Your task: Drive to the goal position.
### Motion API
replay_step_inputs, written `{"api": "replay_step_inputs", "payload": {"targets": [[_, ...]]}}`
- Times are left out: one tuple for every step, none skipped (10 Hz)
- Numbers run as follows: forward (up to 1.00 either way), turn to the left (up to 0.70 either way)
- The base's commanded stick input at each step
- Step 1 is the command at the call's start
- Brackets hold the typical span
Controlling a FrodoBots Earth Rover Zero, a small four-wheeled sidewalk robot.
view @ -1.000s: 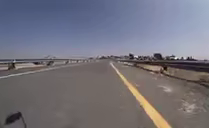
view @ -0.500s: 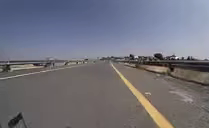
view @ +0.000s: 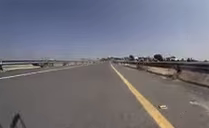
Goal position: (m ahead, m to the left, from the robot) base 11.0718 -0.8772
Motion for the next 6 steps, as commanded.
{"api": "replay_step_inputs", "payload": {"targets": [[1.00, 0.00], [1.00, 0.00], [1.00, 0.00], [1.00, 0.00], [1.00, 0.00], [1.00, 0.00]]}}
